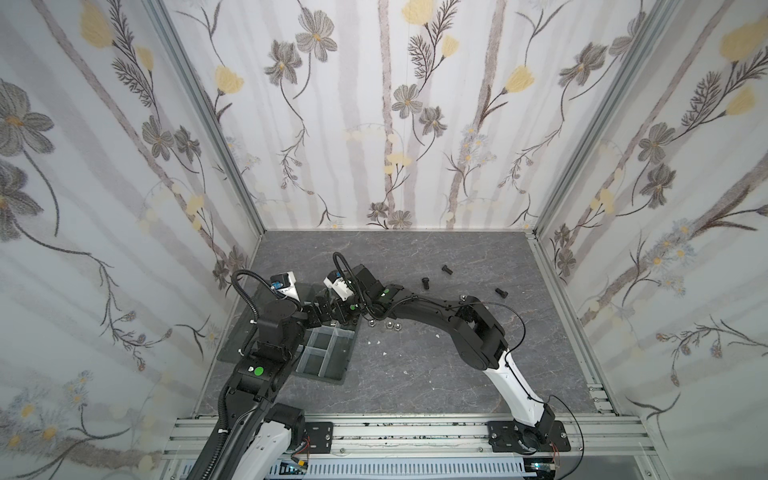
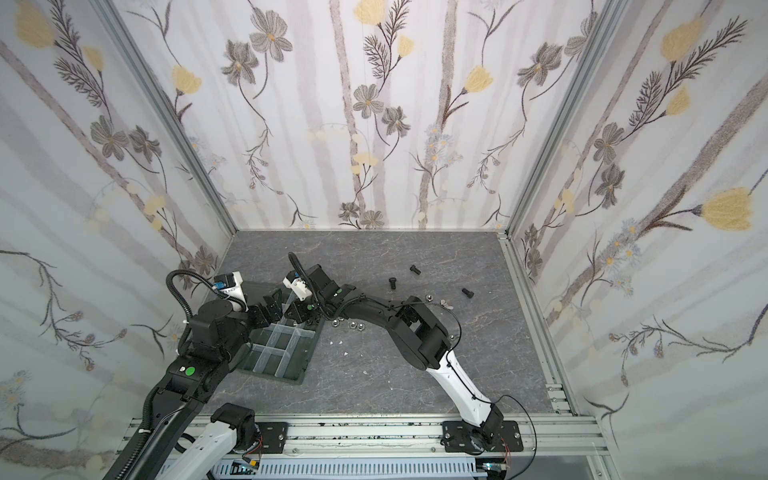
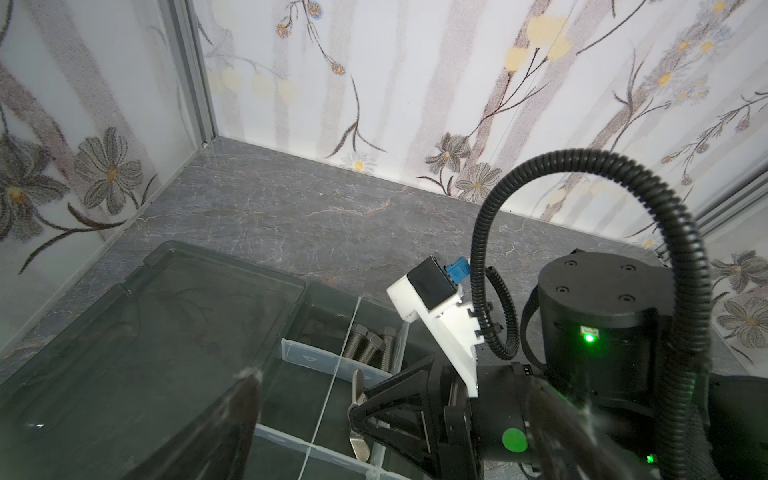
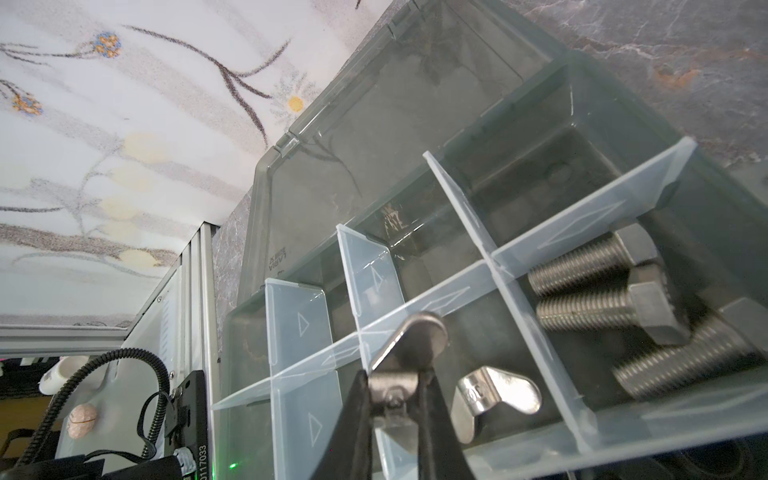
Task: Sort the screws and nuts into containers
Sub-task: 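Open the right gripper into the box and withdraw it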
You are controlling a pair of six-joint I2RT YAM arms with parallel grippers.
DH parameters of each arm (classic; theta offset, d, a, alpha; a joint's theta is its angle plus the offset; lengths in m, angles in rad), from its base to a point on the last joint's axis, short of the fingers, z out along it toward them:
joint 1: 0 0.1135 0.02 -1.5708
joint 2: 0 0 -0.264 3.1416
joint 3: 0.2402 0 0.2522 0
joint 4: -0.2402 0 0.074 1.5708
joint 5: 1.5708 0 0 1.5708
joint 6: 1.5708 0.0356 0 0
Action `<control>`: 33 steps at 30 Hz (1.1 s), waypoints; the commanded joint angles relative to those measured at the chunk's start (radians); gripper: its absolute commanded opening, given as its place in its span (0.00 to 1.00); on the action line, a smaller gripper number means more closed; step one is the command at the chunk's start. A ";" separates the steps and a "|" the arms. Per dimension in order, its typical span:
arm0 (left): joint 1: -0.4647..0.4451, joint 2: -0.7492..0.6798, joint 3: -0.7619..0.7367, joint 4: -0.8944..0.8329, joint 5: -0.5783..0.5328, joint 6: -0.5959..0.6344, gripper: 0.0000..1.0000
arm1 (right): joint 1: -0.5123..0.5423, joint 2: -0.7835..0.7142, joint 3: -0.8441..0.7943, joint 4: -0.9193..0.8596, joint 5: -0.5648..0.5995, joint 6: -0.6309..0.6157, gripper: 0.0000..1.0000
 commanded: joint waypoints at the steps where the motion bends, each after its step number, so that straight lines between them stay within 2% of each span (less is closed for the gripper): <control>1: 0.002 0.001 0.004 0.031 0.028 0.011 1.00 | -0.004 0.001 0.010 0.035 -0.009 0.009 0.21; 9: 0.002 0.015 0.008 0.036 0.085 0.017 1.00 | -0.022 -0.042 -0.012 0.027 -0.004 0.002 0.36; 13: -0.002 0.017 0.008 0.046 0.119 0.011 1.00 | -0.033 -0.092 -0.062 0.042 0.008 -0.003 0.38; 16: -0.016 0.053 0.026 0.031 0.147 0.017 0.99 | -0.056 -0.165 -0.157 0.097 0.022 0.013 0.38; 22: -0.129 0.159 0.071 -0.007 0.109 0.026 0.98 | -0.119 -0.363 -0.429 0.245 0.044 0.060 0.38; 24: -0.166 0.183 0.083 -0.008 0.085 0.022 0.98 | -0.172 -0.427 -0.511 0.274 0.052 0.067 0.38; 29: -0.265 0.254 0.112 0.012 0.039 0.007 0.97 | -0.226 -0.557 -0.664 0.283 0.098 0.068 0.38; 33: -0.350 0.337 0.144 0.030 0.003 -0.004 0.96 | -0.261 -0.654 -0.766 0.270 0.178 0.079 0.38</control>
